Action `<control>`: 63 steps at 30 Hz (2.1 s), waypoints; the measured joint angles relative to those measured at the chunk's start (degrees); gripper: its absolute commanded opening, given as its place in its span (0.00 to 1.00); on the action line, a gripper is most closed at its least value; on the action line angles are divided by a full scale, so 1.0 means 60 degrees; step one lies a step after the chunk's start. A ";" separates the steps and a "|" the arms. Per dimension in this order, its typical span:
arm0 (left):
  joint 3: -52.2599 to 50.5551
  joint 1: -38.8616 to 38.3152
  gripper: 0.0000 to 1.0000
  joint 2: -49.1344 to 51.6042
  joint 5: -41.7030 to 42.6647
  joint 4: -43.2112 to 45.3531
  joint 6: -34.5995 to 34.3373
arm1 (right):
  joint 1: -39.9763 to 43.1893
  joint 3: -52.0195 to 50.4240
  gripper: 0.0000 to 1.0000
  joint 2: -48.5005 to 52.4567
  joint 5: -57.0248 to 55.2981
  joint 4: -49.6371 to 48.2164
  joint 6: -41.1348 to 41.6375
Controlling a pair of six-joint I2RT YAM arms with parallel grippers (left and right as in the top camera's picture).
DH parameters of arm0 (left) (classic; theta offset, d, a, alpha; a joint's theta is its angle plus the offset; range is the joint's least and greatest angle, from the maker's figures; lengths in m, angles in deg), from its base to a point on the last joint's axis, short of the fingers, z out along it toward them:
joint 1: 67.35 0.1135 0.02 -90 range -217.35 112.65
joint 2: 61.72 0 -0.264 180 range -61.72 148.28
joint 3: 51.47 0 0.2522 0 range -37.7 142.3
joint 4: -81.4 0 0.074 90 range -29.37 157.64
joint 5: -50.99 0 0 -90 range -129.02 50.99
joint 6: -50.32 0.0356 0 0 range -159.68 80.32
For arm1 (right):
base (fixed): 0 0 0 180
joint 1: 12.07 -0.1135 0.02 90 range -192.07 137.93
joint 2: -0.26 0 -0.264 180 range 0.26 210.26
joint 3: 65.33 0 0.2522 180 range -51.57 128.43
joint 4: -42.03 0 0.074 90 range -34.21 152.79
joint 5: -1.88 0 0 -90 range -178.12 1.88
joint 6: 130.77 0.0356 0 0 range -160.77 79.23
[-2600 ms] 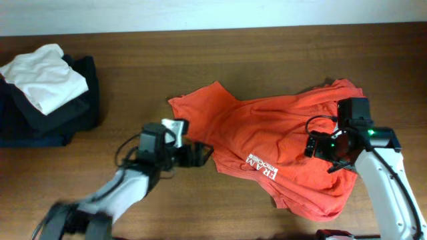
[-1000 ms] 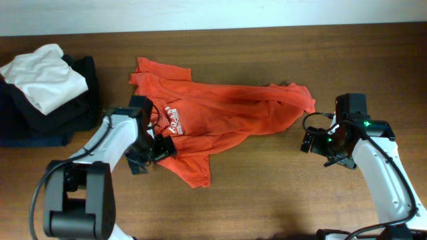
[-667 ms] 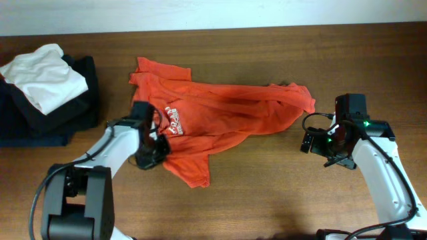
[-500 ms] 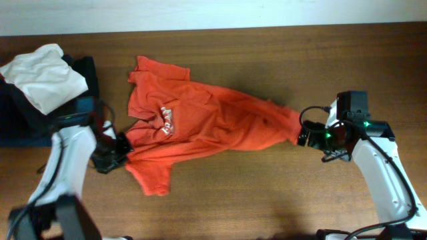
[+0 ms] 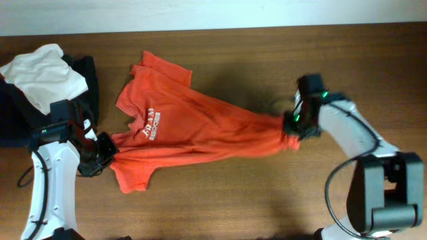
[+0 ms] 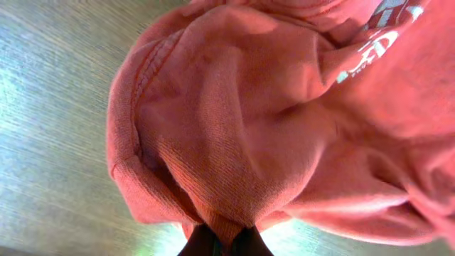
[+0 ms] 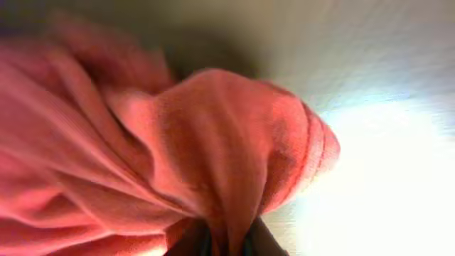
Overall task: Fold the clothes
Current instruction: 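Grasp the shirt's left and right edges with both grippers, then lift the shirt with both grippers, shake, and lay it flat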
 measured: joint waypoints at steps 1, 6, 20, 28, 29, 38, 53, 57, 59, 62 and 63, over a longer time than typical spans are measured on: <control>0.0000 0.0000 0.00 0.0000 0.0000 0.0000 0.0000 | 0.0248 0.1144 0.45 -0.0270 -0.0554 -0.0310 -0.0047; 0.0000 0.0000 0.00 0.0000 -0.0004 0.0022 0.0000 | 0.0852 0.1738 0.85 -0.0401 -0.1392 -0.2914 -0.0331; 0.0007 0.0000 0.00 0.0000 -0.0007 0.0160 0.0000 | -0.0044 -0.1632 0.80 -0.0069 0.0892 -0.1953 -0.0047; 0.0007 0.0000 0.00 0.0000 -0.0004 0.0171 0.0000 | -0.0033 -0.1661 0.04 0.0433 0.0896 -0.1869 0.0127; 0.0007 0.0000 0.00 0.0000 -0.0004 0.0160 0.0000 | 0.0004 -0.1388 0.04 0.0375 0.0911 -0.0787 0.0168; 0.0011 0.0000 0.01 0.0000 -0.0007 0.0368 0.0000 | 0.1341 0.3257 0.68 0.0335 0.0528 0.3093 0.0015; 0.0011 0.0000 0.01 0.0004 -0.0004 0.0408 0.0000 | -0.0918 -0.1698 0.68 0.0532 0.2226 -0.0091 0.0211; 0.0011 0.0000 0.01 0.0000 -0.0011 0.0419 0.0000 | -0.0973 -0.2040 0.04 0.0357 0.2040 -0.0623 0.0685; 0.0011 0.0000 0.01 0.0000 -0.0007 0.0426 0.0000 | -0.0973 -0.2116 0.04 0.0386 0.2029 -0.0663 0.0769; 0.0011 0.0000 0.00 0.0000 -0.0011 0.0426 0.0000 | -0.0962 -0.2047 0.04 0.0379 0.1931 -0.0342 0.0765; 0.0011 0.0000 0.00 0.0000 -0.0007 0.0433 0.0000 | -0.0871 -0.1898 0.04 0.0302 0.1676 0.0397 0.0761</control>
